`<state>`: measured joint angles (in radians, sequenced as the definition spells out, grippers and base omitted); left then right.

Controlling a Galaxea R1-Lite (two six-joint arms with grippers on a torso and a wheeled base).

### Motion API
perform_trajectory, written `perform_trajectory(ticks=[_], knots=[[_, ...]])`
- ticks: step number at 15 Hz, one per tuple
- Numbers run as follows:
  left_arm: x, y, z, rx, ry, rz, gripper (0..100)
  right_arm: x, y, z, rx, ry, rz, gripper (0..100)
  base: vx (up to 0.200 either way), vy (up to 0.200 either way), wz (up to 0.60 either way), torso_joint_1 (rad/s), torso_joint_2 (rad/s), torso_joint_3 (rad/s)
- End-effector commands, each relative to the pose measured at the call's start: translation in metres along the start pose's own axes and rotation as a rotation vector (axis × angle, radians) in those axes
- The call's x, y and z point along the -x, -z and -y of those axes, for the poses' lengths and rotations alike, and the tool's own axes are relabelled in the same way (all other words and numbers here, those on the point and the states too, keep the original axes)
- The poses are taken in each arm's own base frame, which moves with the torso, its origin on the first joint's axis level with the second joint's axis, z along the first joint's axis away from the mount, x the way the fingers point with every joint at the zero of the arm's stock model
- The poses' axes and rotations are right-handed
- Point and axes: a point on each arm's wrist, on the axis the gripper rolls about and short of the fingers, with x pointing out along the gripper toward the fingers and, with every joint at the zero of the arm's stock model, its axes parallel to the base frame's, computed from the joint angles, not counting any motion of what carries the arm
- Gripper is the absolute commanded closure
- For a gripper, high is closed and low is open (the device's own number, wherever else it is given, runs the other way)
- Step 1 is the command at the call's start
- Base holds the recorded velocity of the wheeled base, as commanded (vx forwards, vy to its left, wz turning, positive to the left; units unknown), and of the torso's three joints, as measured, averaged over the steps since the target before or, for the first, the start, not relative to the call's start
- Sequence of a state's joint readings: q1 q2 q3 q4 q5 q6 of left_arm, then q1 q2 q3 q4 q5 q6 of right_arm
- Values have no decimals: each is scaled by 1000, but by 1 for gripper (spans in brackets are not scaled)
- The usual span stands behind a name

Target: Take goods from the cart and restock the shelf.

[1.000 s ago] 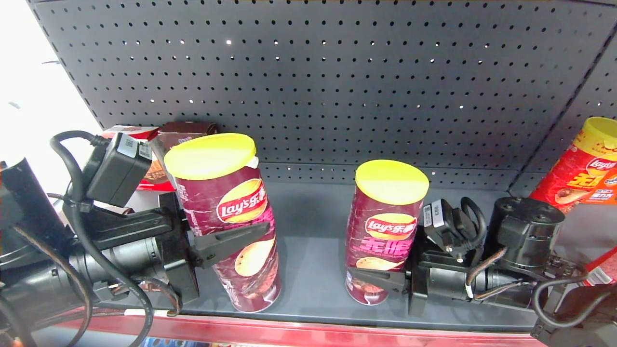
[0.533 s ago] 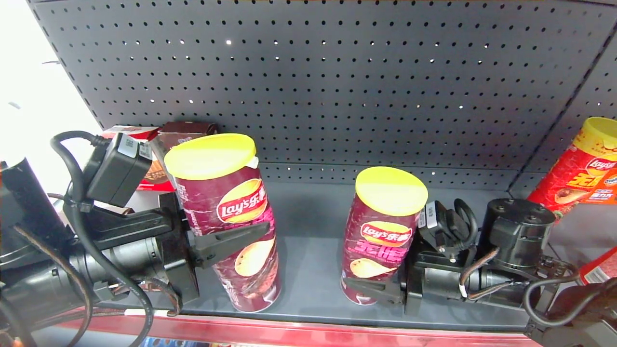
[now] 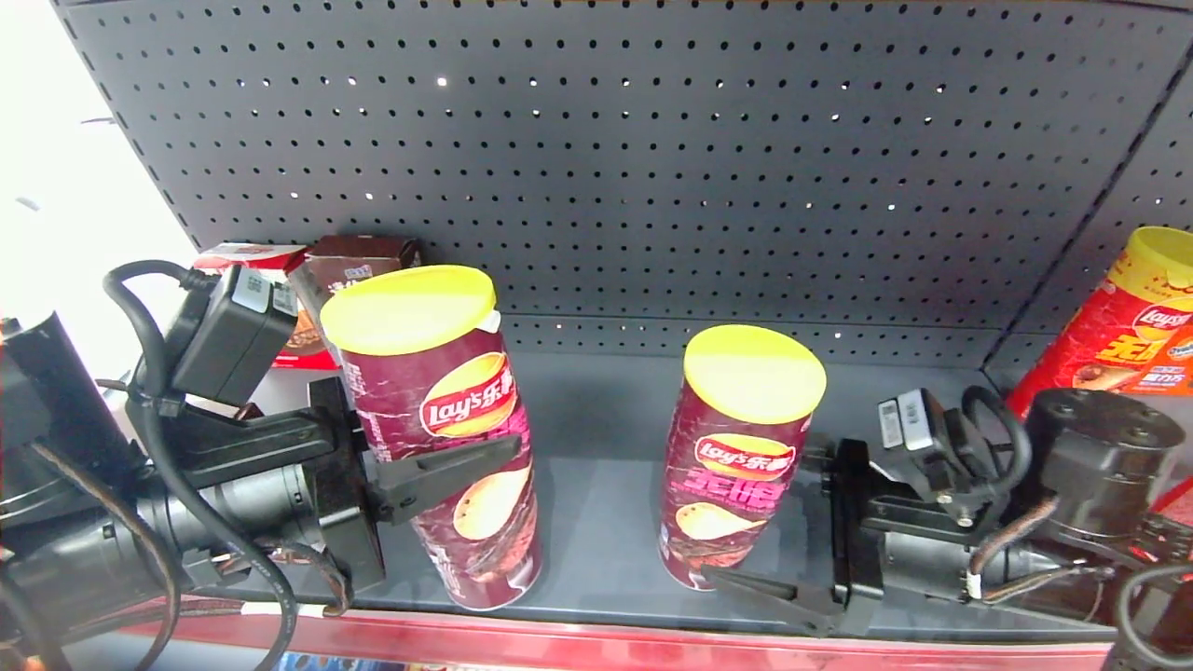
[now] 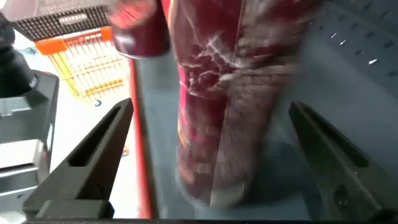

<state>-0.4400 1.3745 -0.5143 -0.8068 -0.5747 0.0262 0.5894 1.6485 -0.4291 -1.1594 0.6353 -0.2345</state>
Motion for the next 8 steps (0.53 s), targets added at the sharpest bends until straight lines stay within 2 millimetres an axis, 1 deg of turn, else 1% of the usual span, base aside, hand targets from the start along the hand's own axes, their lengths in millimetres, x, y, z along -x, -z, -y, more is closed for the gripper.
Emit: perform_trajectory(ticks=[1,6,8], knots=[[1,3,1,5,1,-8,100,34,-18,-12,40,46,46,0,0,0,0,0,0,0],[2,5,1,0,1,0,100,94,-27,-46,48,113,43,0,0,0,0,0,0,0],[2,4,1,-1,1,1,100,116,-29,-62,30,180,10,0,0,0,0,0,0,0]])
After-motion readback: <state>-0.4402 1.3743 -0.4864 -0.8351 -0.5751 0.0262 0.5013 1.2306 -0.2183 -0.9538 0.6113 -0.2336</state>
